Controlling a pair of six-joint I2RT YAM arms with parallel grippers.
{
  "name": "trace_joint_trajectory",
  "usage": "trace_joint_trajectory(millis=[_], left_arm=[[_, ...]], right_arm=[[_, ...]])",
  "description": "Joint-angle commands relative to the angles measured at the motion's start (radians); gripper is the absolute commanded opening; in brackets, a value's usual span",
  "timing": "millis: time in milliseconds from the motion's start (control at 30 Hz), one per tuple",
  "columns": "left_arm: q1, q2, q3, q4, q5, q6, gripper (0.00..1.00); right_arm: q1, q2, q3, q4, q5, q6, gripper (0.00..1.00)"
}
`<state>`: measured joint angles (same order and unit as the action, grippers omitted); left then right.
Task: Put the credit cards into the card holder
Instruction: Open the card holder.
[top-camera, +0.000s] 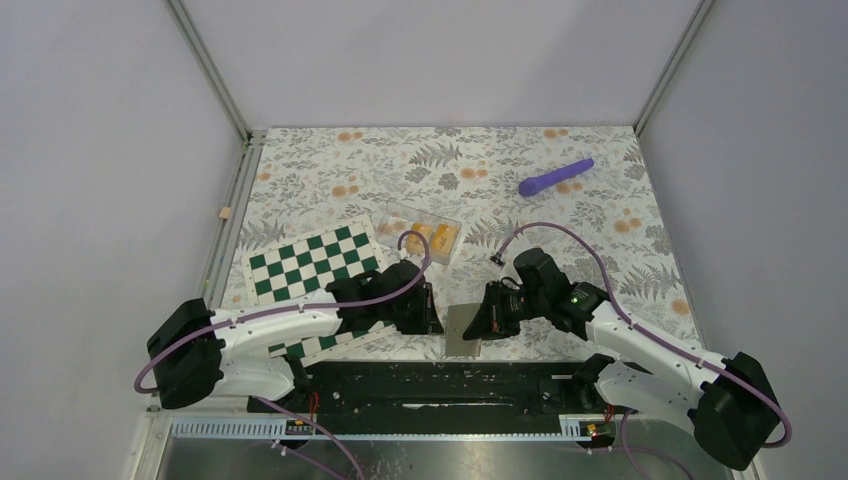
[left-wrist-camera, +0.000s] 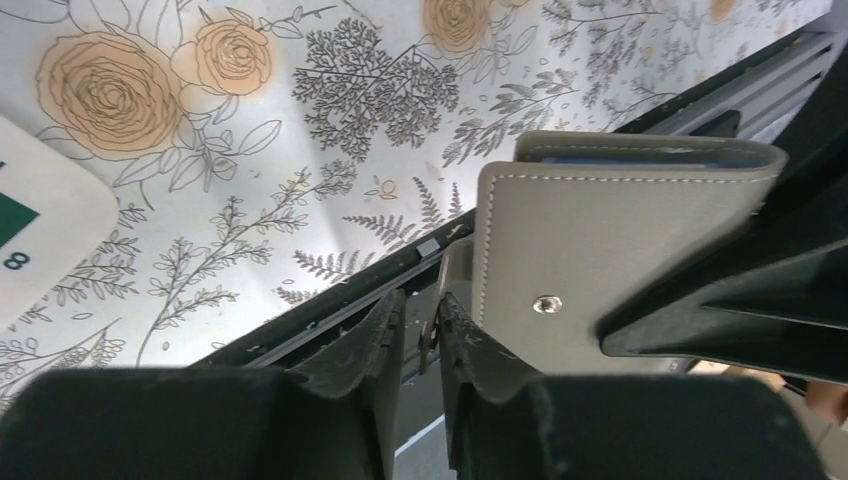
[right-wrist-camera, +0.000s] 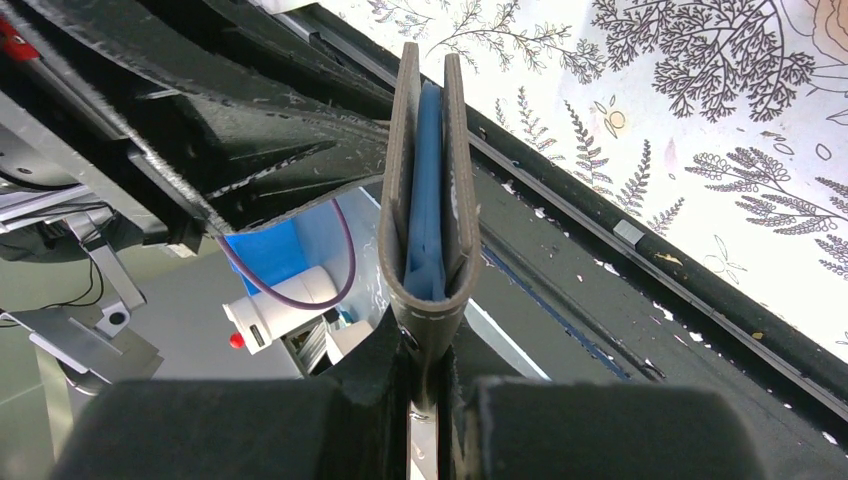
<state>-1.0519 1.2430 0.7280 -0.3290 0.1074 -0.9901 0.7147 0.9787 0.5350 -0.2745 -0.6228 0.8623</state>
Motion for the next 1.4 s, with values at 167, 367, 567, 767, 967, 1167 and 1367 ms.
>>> trace_joint_trajectory(millis=[167, 367, 567, 767, 967, 1167, 1367], left_arm=[[0.003, 0.018, 0.081, -0.023, -0.033, 0.049, 0.00], [0.003, -0.065, 0.111, -0.055, -0.072, 0.136, 0.00], [0.002, -0.217, 0.214, -0.245, -0.204, 0.322, 0.00], [0.004, -0.337, 0.354, -0.371, -0.161, 0.528, 0.00], [0.004, -0.339, 0.554, -0.544, -0.113, 0.674, 0.00], [0.004, -0.315, 0.680, -0.677, -0.026, 0.779, 0.00], [0.004, -0.335, 0.680, -0.677, 0.065, 0.847, 0.00]], right_arm=[[0.007, -0.024, 0.005, 0.042, -0.027, 0.017, 0.00], [0.007, -0.039, 0.018, 0.048, -0.006, -0.007, 0.29], [0.007, -0.113, 0.134, -0.121, 0.147, -0.117, 0.88], [0.007, -0.139, 0.290, -0.210, 0.214, -0.236, 1.00], [0.007, -0.105, 0.486, -0.296, 0.205, -0.377, 0.99], [0.007, -0.037, 0.641, -0.319, 0.110, -0.457, 1.00], [0.008, -0.005, 0.645, -0.272, 0.020, -0.502, 0.99]])
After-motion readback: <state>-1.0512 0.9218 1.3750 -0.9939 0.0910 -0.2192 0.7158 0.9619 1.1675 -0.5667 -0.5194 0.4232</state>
